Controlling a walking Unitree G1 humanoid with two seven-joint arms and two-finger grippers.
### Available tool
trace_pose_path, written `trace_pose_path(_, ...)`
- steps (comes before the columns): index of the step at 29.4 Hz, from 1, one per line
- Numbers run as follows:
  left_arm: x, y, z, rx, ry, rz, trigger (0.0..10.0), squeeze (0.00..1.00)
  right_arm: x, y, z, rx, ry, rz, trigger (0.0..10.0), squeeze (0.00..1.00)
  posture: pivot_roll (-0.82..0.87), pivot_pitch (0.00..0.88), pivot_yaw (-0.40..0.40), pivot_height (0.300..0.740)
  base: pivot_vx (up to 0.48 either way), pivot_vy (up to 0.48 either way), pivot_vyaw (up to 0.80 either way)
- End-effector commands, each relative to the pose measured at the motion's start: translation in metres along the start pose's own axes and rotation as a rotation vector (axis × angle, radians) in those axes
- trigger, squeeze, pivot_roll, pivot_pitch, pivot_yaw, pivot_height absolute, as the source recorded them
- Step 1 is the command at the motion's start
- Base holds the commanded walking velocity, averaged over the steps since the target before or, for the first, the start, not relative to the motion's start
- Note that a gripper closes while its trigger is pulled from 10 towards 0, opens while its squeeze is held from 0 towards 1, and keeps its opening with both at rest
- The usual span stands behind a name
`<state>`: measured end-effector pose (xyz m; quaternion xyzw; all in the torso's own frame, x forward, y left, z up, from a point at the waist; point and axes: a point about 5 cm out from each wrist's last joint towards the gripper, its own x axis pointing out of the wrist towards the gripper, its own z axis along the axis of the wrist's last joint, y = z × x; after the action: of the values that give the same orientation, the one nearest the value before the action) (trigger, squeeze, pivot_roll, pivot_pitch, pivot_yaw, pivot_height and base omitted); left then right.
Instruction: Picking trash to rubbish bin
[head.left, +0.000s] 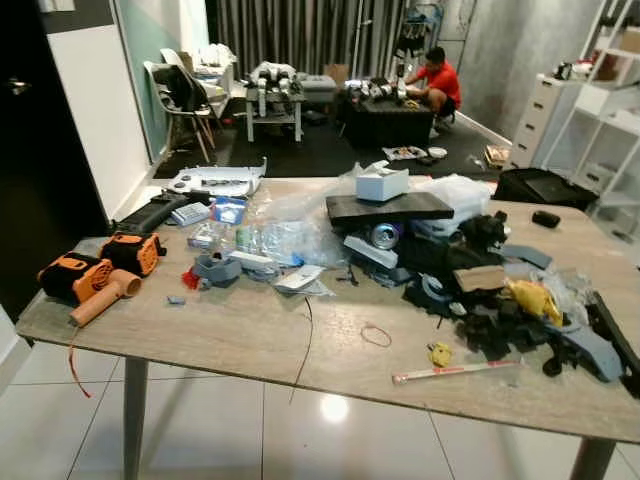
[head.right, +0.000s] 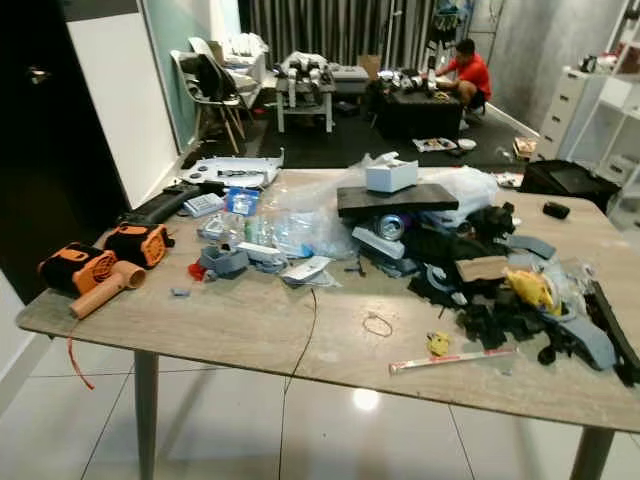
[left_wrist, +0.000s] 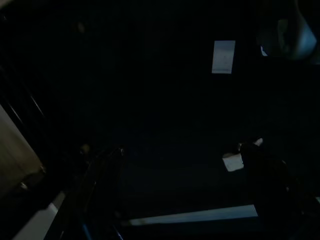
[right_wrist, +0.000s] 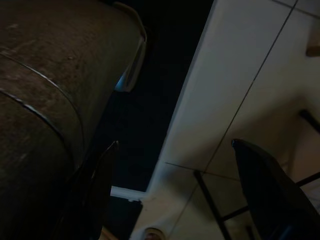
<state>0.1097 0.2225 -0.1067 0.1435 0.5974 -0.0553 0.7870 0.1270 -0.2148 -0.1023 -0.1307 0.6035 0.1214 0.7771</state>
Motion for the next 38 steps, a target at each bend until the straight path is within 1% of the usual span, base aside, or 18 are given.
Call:
trace_pose_path(1, 0.0, -0.002, -0.001, 0.012, -0.001, -0.006, 10.0, 0.0, 0.002, 0.009, 0.008, 0.031, -0.053, 0.037, 10.0, 0.0, -0.06, 0.07, 0.034, 0.74, 0.0, 0.0, 0.0)
trace_pose_path(5, 0.0, -0.002, 0.0, 0.008, -0.006, -0.005, 10.0, 0.0, -0.001, 0.005, 0.035, 0.144, -0.198, 0.082, 10.0, 0.0, -0.07, 0.074, 0.037, 0.74, 0.0, 0.0, 0.0)
trace_pose_path(7, 0.0, -0.002, -0.001, 0.011, -0.005, -0.006, 10.0, 0.0, -0.007, 0.01, 0.06, 0.242, -0.32, 0.264, 10.0, 0.0, -0.07, 0.074, 0.04, 0.74, 0.0, 0.0, 0.0)
trace_pose_path(10, 0.0, -0.002, -0.001, 0.018, -0.003, -0.009, 10.0, 0.0, -0.02, 0.015, 0.09, 0.257, -0.472, 0.556, 10.0, 0.0, -0.08, 0.077, 0.044, 0.74, 0.0, 0.0, 0.0)
trace_pose_path(14, 0.0, -0.002, -0.001, 0.026, -0.002, -0.016, 10.0, 0.0, -0.04, 0.018, 0.118, 0.101, -0.58, 0.849, 10.0, 0.0, -0.09, 0.078, 0.045, 0.74, 0.0, 0.0, 0.0)
trace_pose_path(18, 0.0, -0.003, -0.001, 0.027, -0.004, -0.019, 10.0, 0.0, -0.054, 0.019, 0.135, -0.024, -0.633, 0.97, 10.0, 0.0, -0.09, 0.078, 0.044, 0.74, 0.0, 0.0, 0.0)
trace_pose_path(21, 0.0, -0.003, 0.0, 0.03, -0.006, -0.022, 10.0, 0.0, -0.092, 0.022, 0.173, -0.119, -0.843, 1.187, 10.0, 0.0, -0.09, 0.08, 0.042, 0.74, 0.0, 0.0, 0.0)
trace_pose_path(22, 0.0, -0.003, 0.0, 0.03, -0.006, -0.022, 10.0, 0.0, -0.092, 0.022, 0.173, -0.119, -0.843, 1.187, 10.0, 0.0, -0.09, 0.08, 0.042, 0.74, 0.0, 0.0, 0.0)
trace_pose_path(23, 0.0, -0.004, 0.0, 0.032, -0.005, -0.024, 10.0, 0.0, -0.119, 0.022, 0.197, -0.161, -0.997, 1.257, 10.0, 0.24, -0.09, 0.08, 0.043, 0.74, 0.0, 0.0, 0.0)
trace_pose_path(24, 0.0, -0.004, 0.0, 0.032, -0.005, -0.024, 10.0, 0.0, -0.119, 0.022, 0.197, -0.161, -0.997, 1.257, 10.0, 0.24, -0.09, 0.08, 0.043, 0.74, 0.0, 0.0, 0.0)
trace_pose_path(25, 0.0, -0.004, 0.0, 0.034, -0.002, -0.026, 10.0, 0.0, -0.144, 0.011, 0.224, -0.114, -1.195, 1.249, 10.0, 1.0, -0.09, 0.08, 0.044, 0.74, 0.0, 0.0, 0.0)
trace_pose_path(26, 0.0, -0.004, 0.0, 0.034, -0.002, -0.026, 10.0, 0.0, -0.144, 0.011, 0.224, -0.114, -1.195, 1.249, 10.0, 1.0, -0.09, 0.08, 0.044, 0.74, 0.0, 0.0, 0.0)
trace_pose_path(29, 0.0, -0.004, -0.001, 0.034, 0.0, -0.027, 10.0, 0.0, -0.175, -0.011, 0.255, -0.008, -1.451, 1.145, 10.0, 1.0, -0.09, 0.08, 0.044, 0.74, 0.0, 0.0, 0.0)
trace_pose_path(30, 0.0, -0.004, -0.001, 0.034, 0.0, -0.027, 10.0, 0.0, -0.175, -0.011, 0.255, -0.008, -1.451, 1.145, 10.0, 1.0, -0.09, 0.08, 0.044, 0.74, 0.0, 0.0, 0.0)
trace_pose_path(32, 0.0, -0.004, -0.002, 0.032, 0.001, -0.028, 10.0, 0.0, -0.188, -0.028, 0.275, 0.038, -1.549, 0.911, 10.0, 1.0, -0.08, 0.082, 0.043, 0.74, 0.0, 0.0, 0.0)
trace_pose_path(35, 0.0, -0.005, -0.003, 0.03, 0.004, -0.028, 10.0, 0.0, -0.193, -0.057, 0.291, 0.1, -1.528, 0.458, 10.0, 1.0, -0.08, 0.084, 0.04, 0.74, 0.0, 0.0, 0.0)
trace_pose_path(36, 0.0, -0.005, -0.004, 0.029, 0.005, -0.028, 10.0, 0.0, -0.197, -0.068, 0.292, 0.082, -1.51, 0.292, 10.0, 0.45, -0.08, 0.084, 0.04, 0.74, 0.0, 0.0, 0.0)
trace_pose_path(38, 0.0, -0.005, -0.004, 0.028, 0.006, -0.029, 10.0, 0.0, -0.2, -0.075, 0.292, 0.063, -1.504, 0.191, 10.0, 0.45, -0.07, 0.085, 0.039, 0.74, 0.0, 0.0, 0.0)
